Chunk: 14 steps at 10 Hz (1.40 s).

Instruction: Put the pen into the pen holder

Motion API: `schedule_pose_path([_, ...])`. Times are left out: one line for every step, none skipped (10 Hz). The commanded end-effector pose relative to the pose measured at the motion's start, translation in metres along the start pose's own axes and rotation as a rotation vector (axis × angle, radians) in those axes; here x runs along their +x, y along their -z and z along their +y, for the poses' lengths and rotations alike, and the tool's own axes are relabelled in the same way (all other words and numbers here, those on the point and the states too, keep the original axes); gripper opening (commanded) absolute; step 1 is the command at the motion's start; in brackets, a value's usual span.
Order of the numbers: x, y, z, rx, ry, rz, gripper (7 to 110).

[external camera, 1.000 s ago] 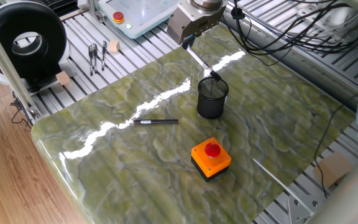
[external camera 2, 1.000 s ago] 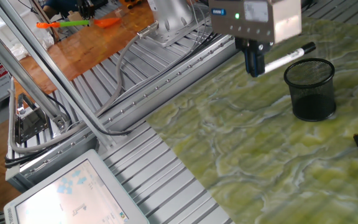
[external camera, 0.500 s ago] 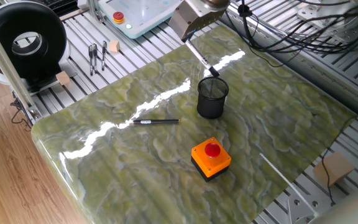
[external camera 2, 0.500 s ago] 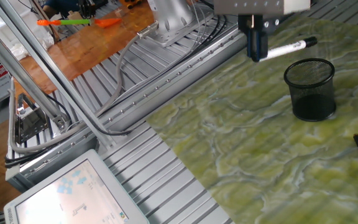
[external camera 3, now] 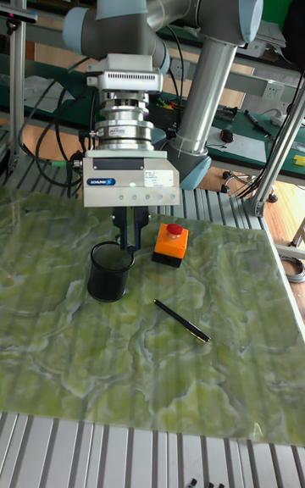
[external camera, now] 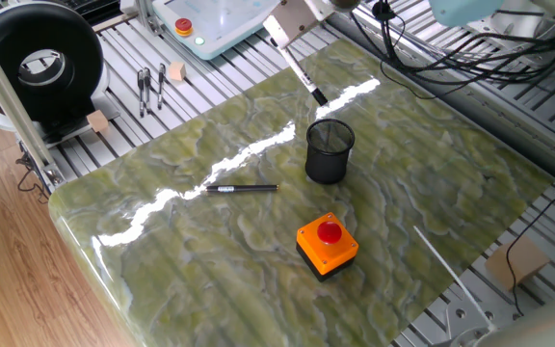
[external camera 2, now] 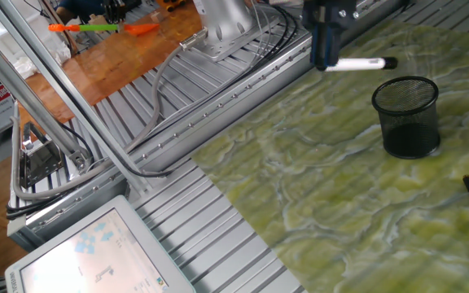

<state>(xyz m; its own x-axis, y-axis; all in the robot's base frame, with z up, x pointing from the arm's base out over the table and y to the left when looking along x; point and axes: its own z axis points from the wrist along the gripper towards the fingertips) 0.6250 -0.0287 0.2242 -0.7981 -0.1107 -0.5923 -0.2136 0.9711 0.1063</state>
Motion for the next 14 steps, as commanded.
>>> schedule_pose_path([0.000, -0.004, -0.010, -0.025, 0.031, -0.051, 7])
schedule_pose_path([0.007, -0.010, -0.014, -0.026, 0.035, -0.046, 7])
schedule_pose_path([0.017, -0.022, -0.015, -0.029, 0.037, -0.047, 7])
schedule_pose_path([0.024, -0.032, -0.017, -0.026, 0.046, -0.056, 7])
schedule_pose_path([0.029, -0.037, -0.015, -0.029, 0.054, -0.058, 7])
schedule_pose_path([0.028, -0.036, -0.008, -0.049, 0.054, -0.063, 7])
schedule_pose_path([0.027, -0.031, 0.000, -0.067, 0.043, -0.061, 7])
schedule_pose_path([0.027, -0.028, 0.002, -0.062, 0.038, -0.056, 7])
schedule_pose_path([0.027, -0.025, 0.006, -0.063, 0.033, -0.051, 7])
schedule_pose_path([0.028, -0.024, 0.007, -0.054, 0.031, -0.045, 7])
schedule_pose_path([0.034, -0.026, 0.004, -0.037, 0.036, -0.024, 7])
schedule_pose_path([0.043, -0.028, 0.005, -0.039, 0.035, 0.004, 7])
schedule_pose_path([0.049, -0.030, 0.006, -0.040, 0.039, 0.019, 7])
schedule_pose_path([0.052, -0.030, 0.007, -0.046, 0.038, 0.020, 7])
